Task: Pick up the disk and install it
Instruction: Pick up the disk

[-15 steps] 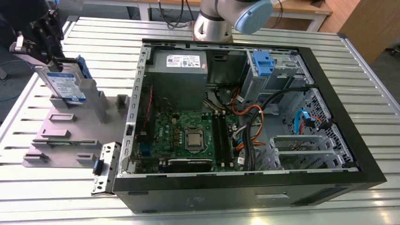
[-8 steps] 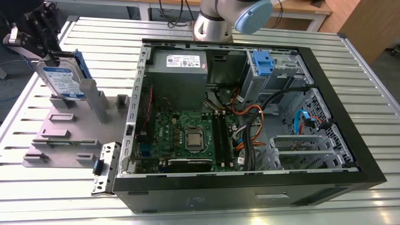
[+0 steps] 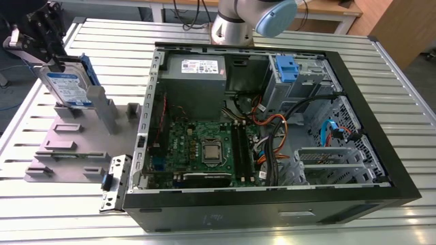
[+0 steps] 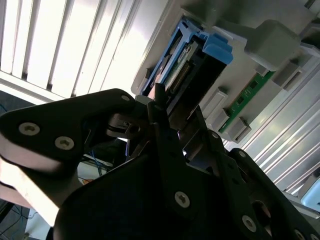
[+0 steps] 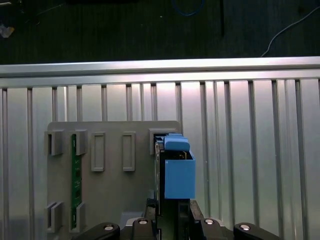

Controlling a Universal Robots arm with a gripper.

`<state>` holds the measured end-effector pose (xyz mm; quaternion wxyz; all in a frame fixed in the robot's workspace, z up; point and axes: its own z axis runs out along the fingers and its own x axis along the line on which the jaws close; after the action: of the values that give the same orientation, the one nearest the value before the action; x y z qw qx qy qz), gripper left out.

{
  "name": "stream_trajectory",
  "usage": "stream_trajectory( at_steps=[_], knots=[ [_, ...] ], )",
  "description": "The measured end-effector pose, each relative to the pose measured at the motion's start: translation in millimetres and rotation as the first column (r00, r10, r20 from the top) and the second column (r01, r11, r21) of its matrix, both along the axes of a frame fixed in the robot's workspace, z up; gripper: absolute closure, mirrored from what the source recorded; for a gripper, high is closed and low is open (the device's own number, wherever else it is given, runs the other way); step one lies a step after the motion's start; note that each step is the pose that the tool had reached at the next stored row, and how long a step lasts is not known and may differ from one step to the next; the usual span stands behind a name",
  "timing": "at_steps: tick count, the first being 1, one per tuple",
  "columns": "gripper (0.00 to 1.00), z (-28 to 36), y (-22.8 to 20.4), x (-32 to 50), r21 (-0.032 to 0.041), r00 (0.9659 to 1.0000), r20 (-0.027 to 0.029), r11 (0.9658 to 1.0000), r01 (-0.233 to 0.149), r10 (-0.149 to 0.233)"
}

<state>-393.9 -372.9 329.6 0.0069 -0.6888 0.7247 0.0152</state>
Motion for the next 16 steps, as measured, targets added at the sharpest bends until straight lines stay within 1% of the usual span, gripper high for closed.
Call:
stream_trajectory(
  at_steps=[5,8,11,16],
  knots=[
    [0.65,0.1,0.0,0.0,0.0000,1.0000,0.0000,1.0000,0.000,0.000],
    [0.65,2.0,0.0,0.0,-0.0002,1.0000,-0.0003,1.0000,0.000,0.000],
    [0.65,5.5,0.0,0.0,-0.0001,1.0000,-0.0001,1.0000,0.000,0.000],
    [0.65,14.0,0.0,0.0,0.0000,1.0000,0.0000,1.0000,0.000,0.000]
  ],
)
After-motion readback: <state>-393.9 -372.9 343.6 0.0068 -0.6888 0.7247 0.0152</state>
